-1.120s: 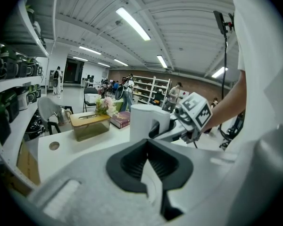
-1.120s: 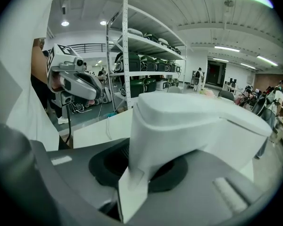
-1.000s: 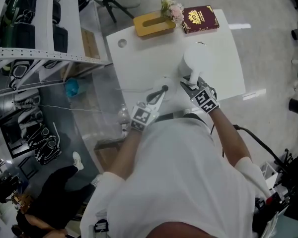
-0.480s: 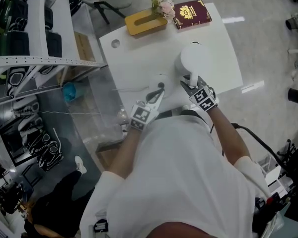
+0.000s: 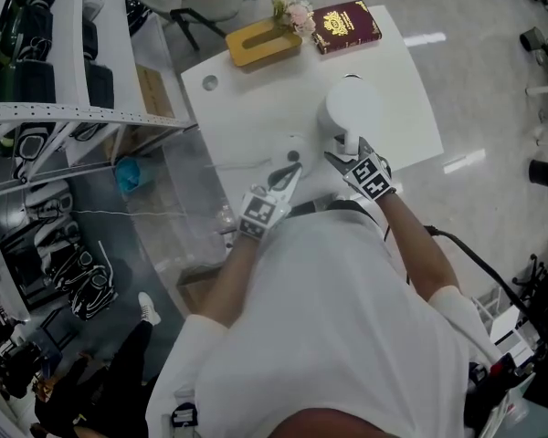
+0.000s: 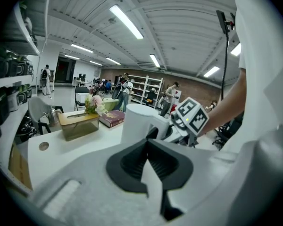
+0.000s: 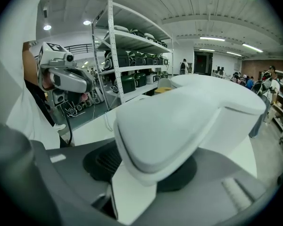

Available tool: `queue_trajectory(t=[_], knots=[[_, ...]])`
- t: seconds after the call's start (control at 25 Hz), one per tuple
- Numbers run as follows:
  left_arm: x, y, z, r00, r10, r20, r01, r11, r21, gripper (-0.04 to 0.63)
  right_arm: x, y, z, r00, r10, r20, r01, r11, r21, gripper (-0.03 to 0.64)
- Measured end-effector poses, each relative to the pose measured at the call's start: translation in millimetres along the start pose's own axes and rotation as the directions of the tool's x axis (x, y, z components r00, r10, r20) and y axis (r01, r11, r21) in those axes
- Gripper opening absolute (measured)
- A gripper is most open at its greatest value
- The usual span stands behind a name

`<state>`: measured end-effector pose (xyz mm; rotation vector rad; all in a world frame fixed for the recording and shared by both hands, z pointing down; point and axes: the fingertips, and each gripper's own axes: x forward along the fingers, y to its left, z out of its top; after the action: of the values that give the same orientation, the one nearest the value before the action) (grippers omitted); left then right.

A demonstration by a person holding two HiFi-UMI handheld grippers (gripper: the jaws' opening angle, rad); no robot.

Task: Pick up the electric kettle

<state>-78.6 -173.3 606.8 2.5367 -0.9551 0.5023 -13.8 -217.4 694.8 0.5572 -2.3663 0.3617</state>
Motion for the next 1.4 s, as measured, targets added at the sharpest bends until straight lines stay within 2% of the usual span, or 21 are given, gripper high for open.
queue_trajectory(t=[0.12,0.2,0.28,0.52,0.88,1.0,1.28,1.4], knots=[[-1.4,-3.3,4.3,1.000,0.006,0.008,-0.006,1.000,0.006,0.000,-4.4,-0.5,-2.7,1.000,-0.021,-0.022,0.020,0.999,-0.043,0.198],[-1.0,-5.2,5.9,1.000,0.013,0.013,-0.013,1.000,0.007,0.000,-7.6,-6.4,-7.2,0.997,-0.066,-0.031,0.064,0.995,-0.076,0.170],[-0.4,-6.8,6.8,1.000,0.020,0.018,-0.020,1.000,0.005,0.000,-10.8,-12.3,-11.3,0.996,-0.084,-0.025,0.083,0.994,-0.065,0.170],[-1.7,-15.1,4.9,1.000,0.018,0.015,-0.018,1.000,-0.002,0.000,-27.4,-15.7,-9.8,0.997,-0.071,-0.005,0.071,0.997,-0.043,0.198],[2.9,-35.3,9.6,0.997,0.054,0.051,-0.054,0.999,-0.007,0.001,-70.1,-10.7,-4.6,0.997,-0.056,0.049,0.055,0.998,0.020,0.182],[6.2,-49.0,12.9,0.996,0.067,0.051,-0.067,0.998,-0.020,0.002,-93.4,-12.0,-2.7,0.995,-0.059,0.077,0.056,0.998,0.037,0.153],[16.0,-82.7,19.2,0.993,0.097,0.064,-0.095,0.995,-0.039,0.002,-138.8,-5.3,9.8,0.984,-0.032,0.177,0.022,0.998,0.057,0.026],[19.4,-96.5,22.3,0.990,0.117,0.075,-0.114,0.992,-0.046,0.000,-150.1,1.8,6.3,0.982,0.001,0.190,-0.013,0.998,0.057,0.005]])
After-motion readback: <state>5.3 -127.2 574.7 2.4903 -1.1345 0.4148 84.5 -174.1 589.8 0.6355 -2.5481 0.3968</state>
